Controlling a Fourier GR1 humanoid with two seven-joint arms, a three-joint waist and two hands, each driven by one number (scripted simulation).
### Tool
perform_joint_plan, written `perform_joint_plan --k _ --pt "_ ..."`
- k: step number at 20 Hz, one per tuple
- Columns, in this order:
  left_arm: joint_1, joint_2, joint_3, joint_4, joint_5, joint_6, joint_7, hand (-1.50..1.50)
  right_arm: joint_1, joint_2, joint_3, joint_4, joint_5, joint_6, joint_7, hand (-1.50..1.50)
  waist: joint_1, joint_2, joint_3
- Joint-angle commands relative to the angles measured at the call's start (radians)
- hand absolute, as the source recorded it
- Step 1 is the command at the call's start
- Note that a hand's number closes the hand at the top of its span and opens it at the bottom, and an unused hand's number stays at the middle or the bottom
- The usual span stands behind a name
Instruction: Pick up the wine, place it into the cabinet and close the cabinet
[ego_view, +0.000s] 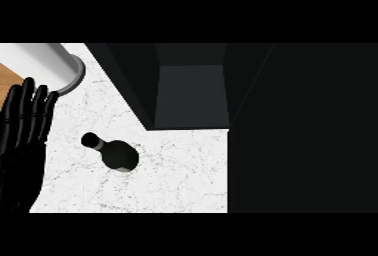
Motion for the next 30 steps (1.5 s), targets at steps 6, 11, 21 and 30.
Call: perform_joint_plan --k 6,11,21,30 --pt "-0.216 0.041 -0.211 0.11 0.263 -0.327 0.044 -1.5 0.063 0.037 0.044 -0.057 0.005 -0.002 -0.024 -1.5 -0.05 -0.012 0.014" --pt "-0.166 0.02 -0.271 0.077 0.481 -0.355 0.299 -1.5 0.173 -0.03 0.19 -0.172 -0.134 0.178 0.078 -1.5 0.002 -0.023 0.015" --pt "-0.205 0.031 -0.26 -0.209 0.616 -0.148 0.623 -1.5 0.426 -0.076 0.242 -0.52 -0.168 0.198 0.215 -1.5 0.008 -0.025 0.015" --pt "-0.148 0.047 -0.272 -0.388 0.638 -0.077 0.729 -1.5 0.308 -0.05 0.267 -0.573 -0.131 0.087 0.374 -1.5 0.019 -0.025 0.014"
